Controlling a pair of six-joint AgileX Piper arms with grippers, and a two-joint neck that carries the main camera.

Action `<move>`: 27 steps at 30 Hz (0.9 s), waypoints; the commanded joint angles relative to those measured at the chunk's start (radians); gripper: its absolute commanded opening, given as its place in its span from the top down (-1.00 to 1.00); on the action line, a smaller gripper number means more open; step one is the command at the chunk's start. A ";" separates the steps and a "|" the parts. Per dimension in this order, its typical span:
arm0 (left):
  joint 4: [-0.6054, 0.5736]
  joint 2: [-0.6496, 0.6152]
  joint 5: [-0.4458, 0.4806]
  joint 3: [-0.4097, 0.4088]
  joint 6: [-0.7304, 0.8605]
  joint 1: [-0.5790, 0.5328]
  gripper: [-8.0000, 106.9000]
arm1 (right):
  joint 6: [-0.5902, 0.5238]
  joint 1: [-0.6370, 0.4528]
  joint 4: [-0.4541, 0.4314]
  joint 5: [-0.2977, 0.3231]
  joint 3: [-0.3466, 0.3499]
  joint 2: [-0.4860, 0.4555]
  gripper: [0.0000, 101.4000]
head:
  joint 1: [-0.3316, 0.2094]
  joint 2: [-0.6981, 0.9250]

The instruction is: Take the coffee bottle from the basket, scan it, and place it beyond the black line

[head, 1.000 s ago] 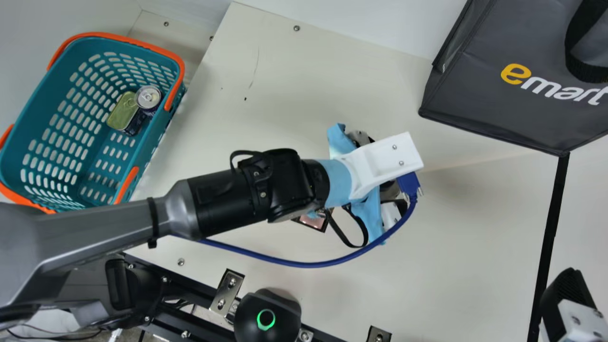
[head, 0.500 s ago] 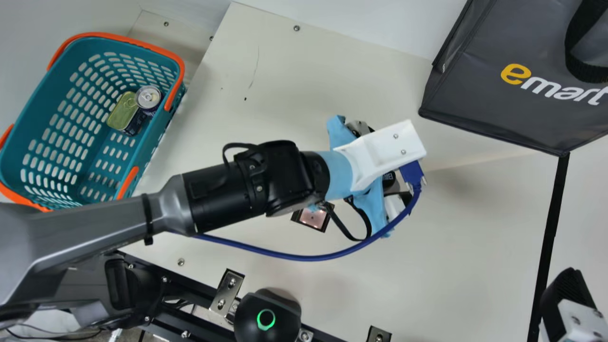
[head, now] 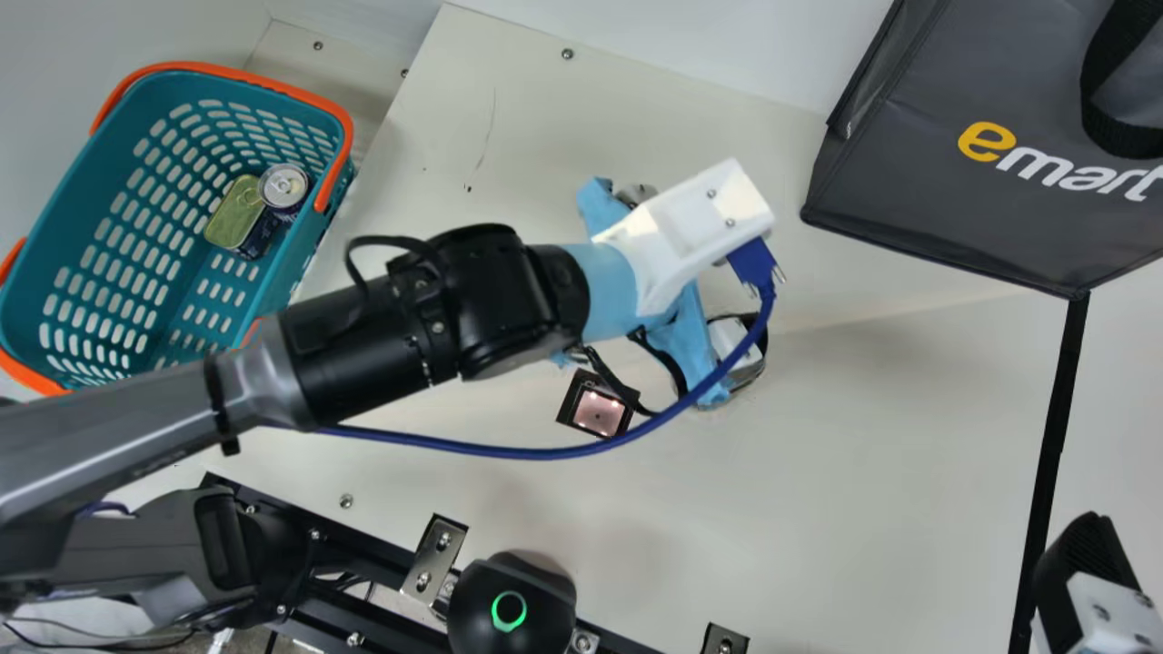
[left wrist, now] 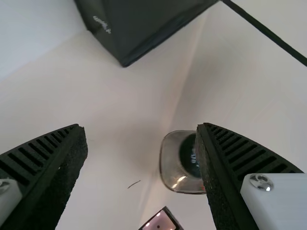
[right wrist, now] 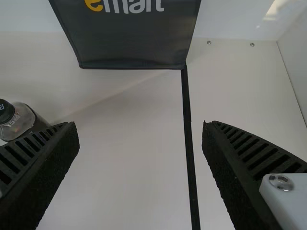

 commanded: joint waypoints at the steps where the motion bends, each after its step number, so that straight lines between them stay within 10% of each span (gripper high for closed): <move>1: 0.012 -0.013 -0.001 0.006 -0.023 0.016 -0.71 | 0.000 0.000 0.000 0.000 0.000 0.000 -0.79 | -0.026 0.002; 27: 0.298 -0.213 -0.123 0.246 -0.268 0.219 -0.71 | 0.000 0.000 0.000 0.000 0.000 0.000 -0.79 | -0.026 0.002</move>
